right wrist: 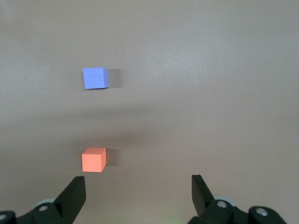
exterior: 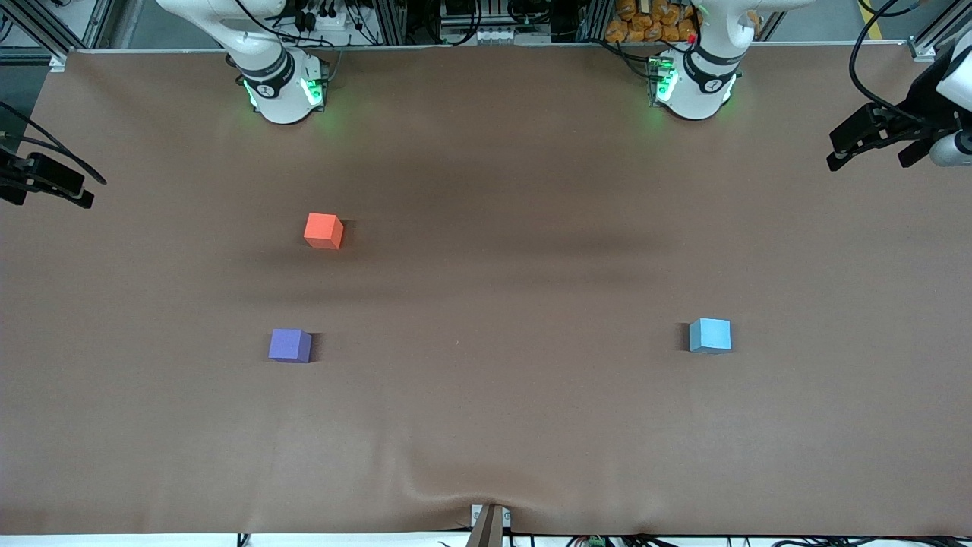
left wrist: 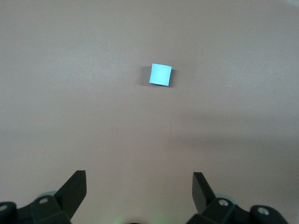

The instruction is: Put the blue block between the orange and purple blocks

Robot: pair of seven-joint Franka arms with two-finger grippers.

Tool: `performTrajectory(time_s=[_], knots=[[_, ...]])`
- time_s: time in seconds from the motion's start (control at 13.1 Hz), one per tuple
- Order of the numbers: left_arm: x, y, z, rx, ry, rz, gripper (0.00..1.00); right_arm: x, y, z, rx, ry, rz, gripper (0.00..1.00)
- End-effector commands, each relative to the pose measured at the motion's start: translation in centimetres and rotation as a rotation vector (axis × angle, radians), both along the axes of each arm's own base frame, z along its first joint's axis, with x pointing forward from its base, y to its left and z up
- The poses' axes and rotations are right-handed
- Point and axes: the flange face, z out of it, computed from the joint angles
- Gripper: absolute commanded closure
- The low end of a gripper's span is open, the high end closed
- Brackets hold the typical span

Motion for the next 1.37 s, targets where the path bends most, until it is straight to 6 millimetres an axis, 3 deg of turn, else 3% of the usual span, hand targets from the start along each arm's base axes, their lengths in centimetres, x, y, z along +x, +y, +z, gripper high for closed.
performTrajectory(time_s=[0.0,0.84,1.3], knots=[[-0.6,0.1,0.5,0.017,-0.005,-0.002,0.0,0.0,0.6,0.3,-0.005,0.005,0.009,0.0],[-0.3,0.0,-0.1,0.017,0.006,0.004,0.0,0.1,0.7,0.3,-0.005,0.0,0.01,0.0],[1.5,-0.7,-2.3,0.015,0.02,-0.004,0.0,0.2,0.7,0.3,-0.006,-0.006,0.012,0.0]])
